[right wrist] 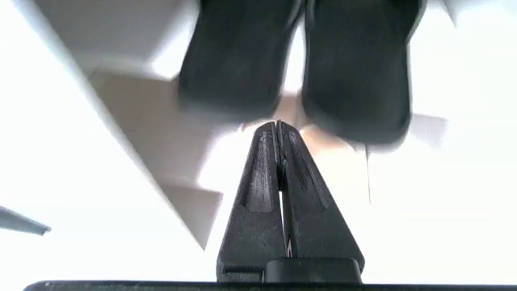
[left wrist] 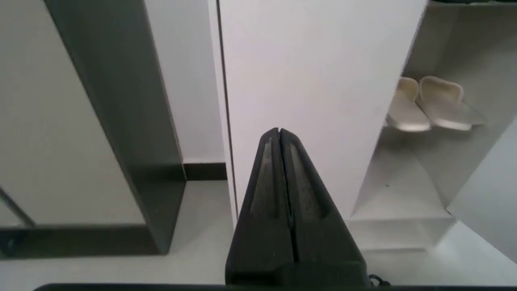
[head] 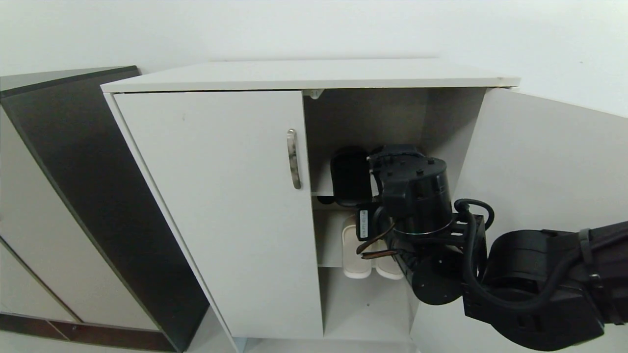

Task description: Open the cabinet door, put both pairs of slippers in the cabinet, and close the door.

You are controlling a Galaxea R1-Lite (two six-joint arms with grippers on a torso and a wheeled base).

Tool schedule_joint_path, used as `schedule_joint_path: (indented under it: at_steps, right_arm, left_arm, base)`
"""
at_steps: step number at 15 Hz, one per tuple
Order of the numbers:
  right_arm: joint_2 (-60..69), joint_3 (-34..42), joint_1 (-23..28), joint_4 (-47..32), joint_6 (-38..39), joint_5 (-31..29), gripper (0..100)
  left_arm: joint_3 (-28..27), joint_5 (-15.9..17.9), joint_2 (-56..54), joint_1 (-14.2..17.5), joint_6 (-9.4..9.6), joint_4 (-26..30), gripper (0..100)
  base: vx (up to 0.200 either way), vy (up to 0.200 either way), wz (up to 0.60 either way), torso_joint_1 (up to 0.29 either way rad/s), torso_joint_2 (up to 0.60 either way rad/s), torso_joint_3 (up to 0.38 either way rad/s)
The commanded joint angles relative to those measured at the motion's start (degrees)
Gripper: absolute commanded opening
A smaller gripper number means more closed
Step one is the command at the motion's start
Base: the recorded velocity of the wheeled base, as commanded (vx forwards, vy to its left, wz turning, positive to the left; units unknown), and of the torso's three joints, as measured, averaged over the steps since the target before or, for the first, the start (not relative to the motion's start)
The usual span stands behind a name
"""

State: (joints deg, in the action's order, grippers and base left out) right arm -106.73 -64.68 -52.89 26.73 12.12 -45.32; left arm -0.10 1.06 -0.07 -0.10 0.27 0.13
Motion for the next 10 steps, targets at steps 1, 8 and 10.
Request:
schedule_joint_path:
  at_steps: [1, 8, 10]
  right_arm:
    - [-0.3, 0.3, 0.1, 0.0, 0.0, 0.0, 0]
    - [-0.3, 0.3, 0.1, 0.0, 0.0, 0.0, 0]
    - [-0.4, 0.4, 0.1, 0.0, 0.1, 0.1, 0]
  left_arm:
    - [0.0, 0.0, 0.1, 0.0, 0.0, 0.0, 0]
    - [0.0, 0.0, 0.1, 0.0, 0.0, 0.0, 0]
    - [0.0, 0.0, 0.1, 0.0, 0.0, 0.0, 0]
  base:
    - [-0.2, 0.0, 0.0, 0.002, 0.01, 0.002]
    - [-0.2, 0.0, 0.0, 0.002, 0.0, 0.002]
    - [-0.2, 0.0, 0.0, 0.002, 0.0, 0.005]
